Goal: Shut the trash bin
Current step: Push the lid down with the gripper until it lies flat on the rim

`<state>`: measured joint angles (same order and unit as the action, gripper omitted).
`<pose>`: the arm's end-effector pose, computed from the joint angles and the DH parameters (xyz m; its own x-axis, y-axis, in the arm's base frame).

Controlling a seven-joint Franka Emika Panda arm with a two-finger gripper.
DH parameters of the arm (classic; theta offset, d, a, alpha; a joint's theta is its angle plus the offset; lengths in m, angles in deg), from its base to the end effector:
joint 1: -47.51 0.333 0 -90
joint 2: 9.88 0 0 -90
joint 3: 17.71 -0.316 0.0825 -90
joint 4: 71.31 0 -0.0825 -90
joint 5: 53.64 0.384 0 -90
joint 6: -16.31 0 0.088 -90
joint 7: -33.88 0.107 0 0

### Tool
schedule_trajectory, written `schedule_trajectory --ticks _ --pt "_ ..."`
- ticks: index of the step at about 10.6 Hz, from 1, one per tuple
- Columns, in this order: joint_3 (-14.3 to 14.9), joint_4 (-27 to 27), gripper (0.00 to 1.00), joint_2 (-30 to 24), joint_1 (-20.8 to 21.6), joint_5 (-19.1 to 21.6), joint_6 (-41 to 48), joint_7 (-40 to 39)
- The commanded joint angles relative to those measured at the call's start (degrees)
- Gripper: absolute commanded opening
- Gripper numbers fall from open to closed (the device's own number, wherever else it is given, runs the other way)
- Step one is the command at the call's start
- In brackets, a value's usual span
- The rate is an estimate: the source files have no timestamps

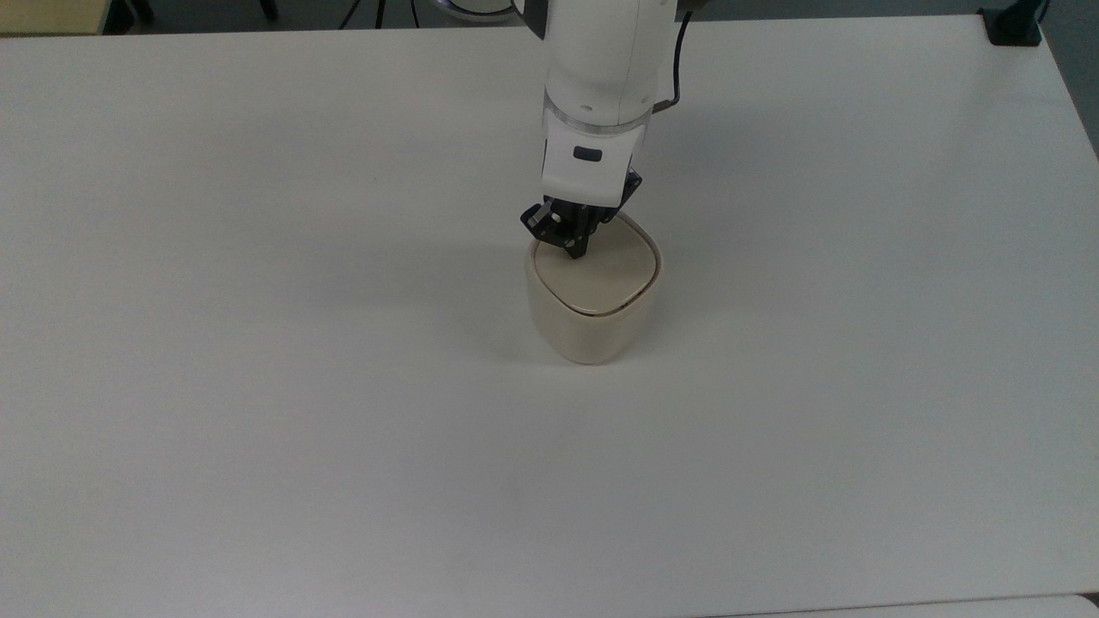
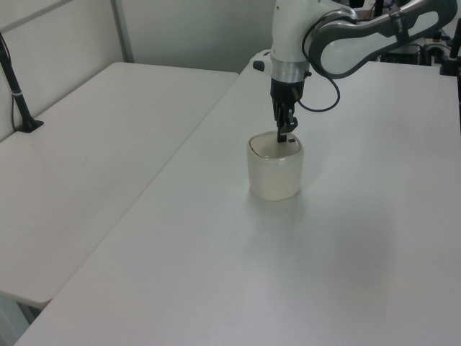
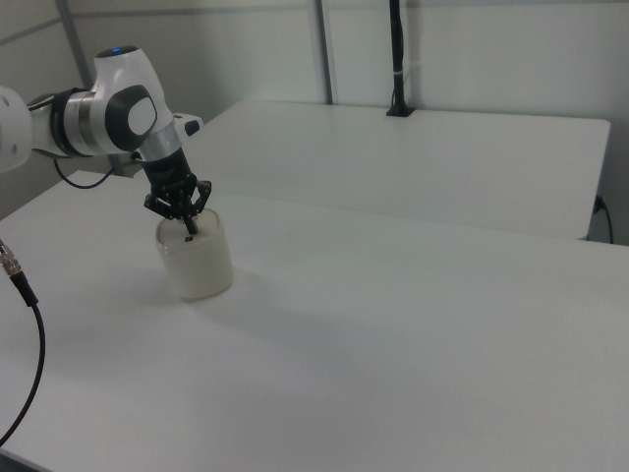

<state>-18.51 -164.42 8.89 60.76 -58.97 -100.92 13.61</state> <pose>0.6461 0.1554 0.4410 0.8008 0.5961 0.0576 0.5886 -0.8011 0.1084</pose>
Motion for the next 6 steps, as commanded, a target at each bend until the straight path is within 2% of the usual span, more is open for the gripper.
schedule_trajectory --ticks 1,3,6 --pt "0.4 -1.0 0.0 1.4 0.5 -1.1 1.0 -1.0" --pt "0.4 1.0 0.0 -1.2 0.1 -0.6 3.6 -0.4" --pt "0.7 3.9 0.03 -5.2 -1.4 -0.4 11.7 6.0"
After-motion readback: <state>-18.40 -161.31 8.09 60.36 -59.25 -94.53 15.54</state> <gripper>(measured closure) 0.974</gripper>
